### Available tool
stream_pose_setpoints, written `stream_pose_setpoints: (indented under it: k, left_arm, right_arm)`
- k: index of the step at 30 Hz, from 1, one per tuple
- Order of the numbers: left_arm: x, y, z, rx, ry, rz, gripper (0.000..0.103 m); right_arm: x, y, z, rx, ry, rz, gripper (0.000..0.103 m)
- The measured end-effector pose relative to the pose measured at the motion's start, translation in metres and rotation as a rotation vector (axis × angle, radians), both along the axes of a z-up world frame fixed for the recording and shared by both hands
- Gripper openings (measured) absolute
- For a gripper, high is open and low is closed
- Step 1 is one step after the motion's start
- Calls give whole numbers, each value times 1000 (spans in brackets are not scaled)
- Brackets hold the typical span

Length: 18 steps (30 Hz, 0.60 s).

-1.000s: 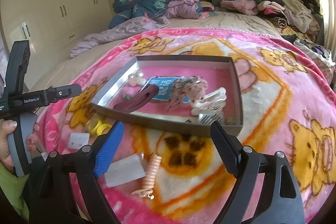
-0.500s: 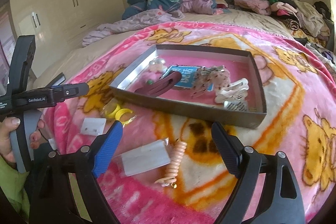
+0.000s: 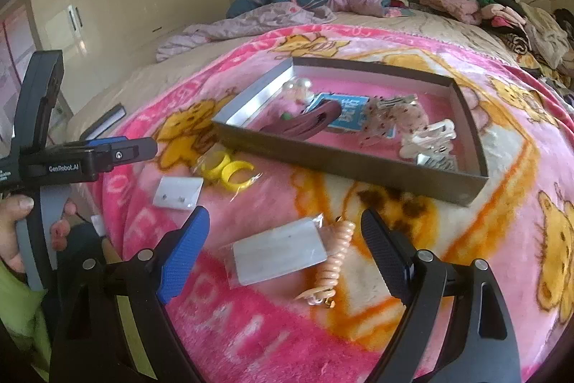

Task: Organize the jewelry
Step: 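Grasp the clear packet with the right tool while the left tool grasps the white earring card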

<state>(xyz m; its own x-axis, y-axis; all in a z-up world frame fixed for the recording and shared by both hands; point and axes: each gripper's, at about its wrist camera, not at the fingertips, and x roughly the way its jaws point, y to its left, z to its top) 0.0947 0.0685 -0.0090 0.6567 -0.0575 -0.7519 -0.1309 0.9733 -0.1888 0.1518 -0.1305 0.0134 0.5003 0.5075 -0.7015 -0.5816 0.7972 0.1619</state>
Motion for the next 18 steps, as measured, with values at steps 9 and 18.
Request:
stream_pose_setpoints:
  k: [9, 18]
  left_arm:
    - [-7, 1, -23, -5, 67, 7, 93]
    - [-1, -11, -47, -5, 144, -14, 93]
  right_arm:
    - [-7, 15, -19, -53, 8, 60, 85]
    - [-12, 33, -44, -142, -26, 102, 92]
